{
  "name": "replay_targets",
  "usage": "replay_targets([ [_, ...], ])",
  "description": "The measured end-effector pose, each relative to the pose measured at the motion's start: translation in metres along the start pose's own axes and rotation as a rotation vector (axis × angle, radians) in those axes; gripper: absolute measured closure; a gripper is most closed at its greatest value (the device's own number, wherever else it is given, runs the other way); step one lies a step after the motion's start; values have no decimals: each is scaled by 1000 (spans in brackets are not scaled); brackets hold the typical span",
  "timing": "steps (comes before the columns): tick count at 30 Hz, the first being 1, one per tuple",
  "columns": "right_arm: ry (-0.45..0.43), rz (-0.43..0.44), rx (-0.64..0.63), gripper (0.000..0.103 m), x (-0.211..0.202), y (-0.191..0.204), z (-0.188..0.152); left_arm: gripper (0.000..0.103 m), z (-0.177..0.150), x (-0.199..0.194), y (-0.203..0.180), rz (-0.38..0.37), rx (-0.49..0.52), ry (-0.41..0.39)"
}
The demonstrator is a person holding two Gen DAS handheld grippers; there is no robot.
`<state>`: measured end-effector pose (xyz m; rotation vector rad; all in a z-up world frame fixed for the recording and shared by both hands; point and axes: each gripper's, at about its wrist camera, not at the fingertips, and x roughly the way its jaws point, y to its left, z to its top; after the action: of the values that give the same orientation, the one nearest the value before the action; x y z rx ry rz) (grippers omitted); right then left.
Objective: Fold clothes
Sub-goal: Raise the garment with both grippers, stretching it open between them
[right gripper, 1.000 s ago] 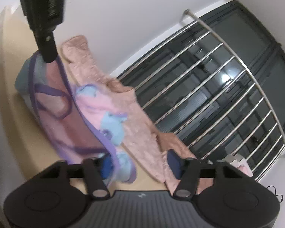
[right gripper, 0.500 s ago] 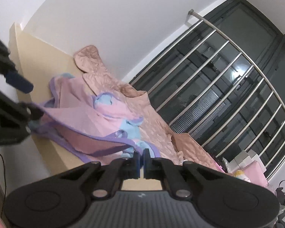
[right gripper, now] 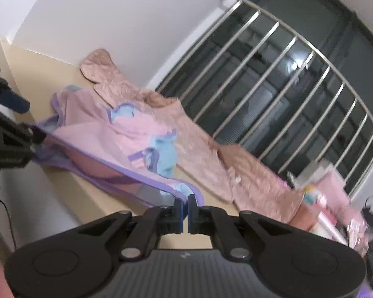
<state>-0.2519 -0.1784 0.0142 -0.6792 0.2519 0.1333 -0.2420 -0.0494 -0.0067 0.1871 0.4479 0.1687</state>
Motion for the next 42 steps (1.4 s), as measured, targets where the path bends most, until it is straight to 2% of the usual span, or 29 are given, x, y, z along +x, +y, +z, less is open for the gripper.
replay_targets([
  [3, 28, -4, 13, 103, 0, 4, -7, 61, -2, -7, -3, 15, 21, -28],
  [5, 52, -4, 40, 103, 1, 3, -10, 58, -5, -9, -6, 14, 45, -31],
  [6, 61, -9, 62, 103, 1, 3, -11, 53, -6, -9, -7, 15, 54, -27],
  [12, 64, -27, 120, 103, -6, 0, -12, 53, -13, -4, -4, 17, 39, 23],
  [14, 67, -25, 126, 103, -7, -1, -13, 60, -12, -3, 0, 8, 21, 27],
  [17, 58, -2, 115, 103, -9, -1, -13, 83, -7, -4, 5, -17, 3, 21],
  [18, 53, 6, 107, 103, -10, 0, -13, 95, -6, -5, 5, -23, 7, 17],
  [19, 50, 16, 97, 103, -10, 2, -12, 98, -5, -7, 5, -32, 11, 13],
  [26, 45, 101, 38, 101, -11, 15, -17, 101, 9, -11, 12, -69, -47, 25],
  [28, 79, 145, 33, 101, -6, 15, -17, 101, 16, -13, 16, -70, -54, 18],
  [30, 127, 176, 87, 102, 1, 6, -12, 101, 25, -11, 22, -79, -69, 17],
  [33, 125, 145, 150, 102, 7, -19, 6, 101, 59, -4, 33, -134, -78, -25],
  [35, 84, 109, 161, 102, 10, -41, 27, 101, 92, -1, 41, -187, -68, -78],
  [40, -96, 27, 197, 102, 2, -126, 104, 101, 207, -17, 79, -295, -57, -268],
  [42, -167, 26, 212, 102, -8, -166, 138, 101, 262, -33, 98, -347, 11, -320],
])
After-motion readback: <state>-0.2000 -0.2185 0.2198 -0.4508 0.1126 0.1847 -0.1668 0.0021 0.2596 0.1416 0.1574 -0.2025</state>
